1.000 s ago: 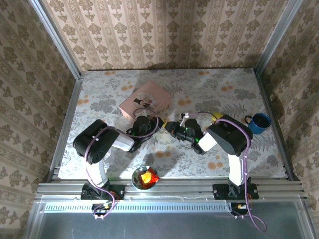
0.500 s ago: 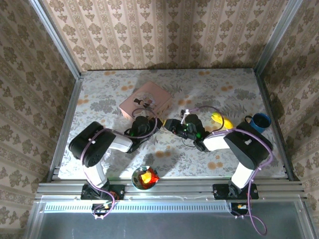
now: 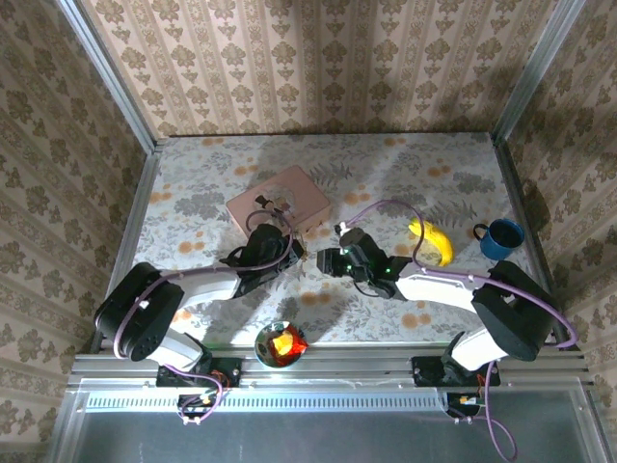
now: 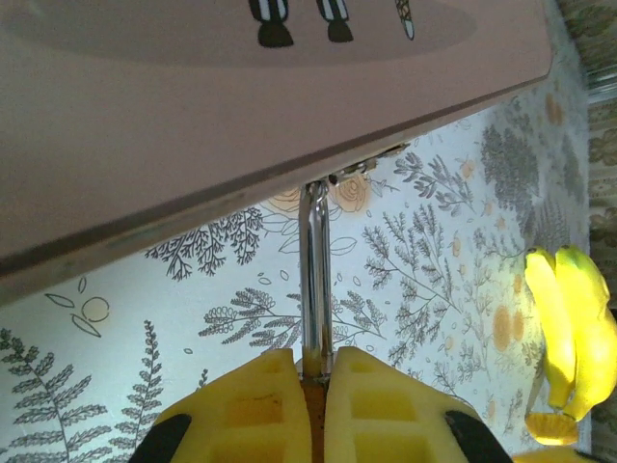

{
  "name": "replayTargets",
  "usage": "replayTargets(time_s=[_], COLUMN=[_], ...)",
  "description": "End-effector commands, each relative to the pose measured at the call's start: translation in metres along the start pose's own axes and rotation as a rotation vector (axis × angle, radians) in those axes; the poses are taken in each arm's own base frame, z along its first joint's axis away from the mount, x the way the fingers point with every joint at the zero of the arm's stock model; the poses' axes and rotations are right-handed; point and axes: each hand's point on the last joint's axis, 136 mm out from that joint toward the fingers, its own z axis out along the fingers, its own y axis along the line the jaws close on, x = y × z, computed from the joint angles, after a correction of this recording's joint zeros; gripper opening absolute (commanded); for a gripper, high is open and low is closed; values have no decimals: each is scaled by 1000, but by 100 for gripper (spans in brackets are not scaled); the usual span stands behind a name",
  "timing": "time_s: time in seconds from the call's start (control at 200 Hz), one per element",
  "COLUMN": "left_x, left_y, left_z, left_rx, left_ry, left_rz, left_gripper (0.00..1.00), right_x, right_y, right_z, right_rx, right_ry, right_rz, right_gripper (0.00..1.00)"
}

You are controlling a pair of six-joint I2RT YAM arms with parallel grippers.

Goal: Unlock the padlock with the key

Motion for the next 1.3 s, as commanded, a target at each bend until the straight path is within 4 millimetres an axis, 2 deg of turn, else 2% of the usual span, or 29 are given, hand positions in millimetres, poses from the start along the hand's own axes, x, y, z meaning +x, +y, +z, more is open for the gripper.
replayTargets(time_s=[0.0,0.325,0.715,1.295], left_x=[3,10,8,7], left_y=[0,3,3,-1], left_z=[-3,0,1,1], left_rx=[-31,-55,-50,-38], left_ry=[47,107,119,126], left_rz=[-12,-78,-99,-91], left_gripper=[0,0,0,0], right_x=[8,20,10,17], right_y=[-11,11,38,35], right_z=[-9,-7,13,52], right_rx=[141,174,135,198], right_ry=[27,39,7,55], right_rz=[-161,-345,-443,-579], right_gripper=[39,38,34,42])
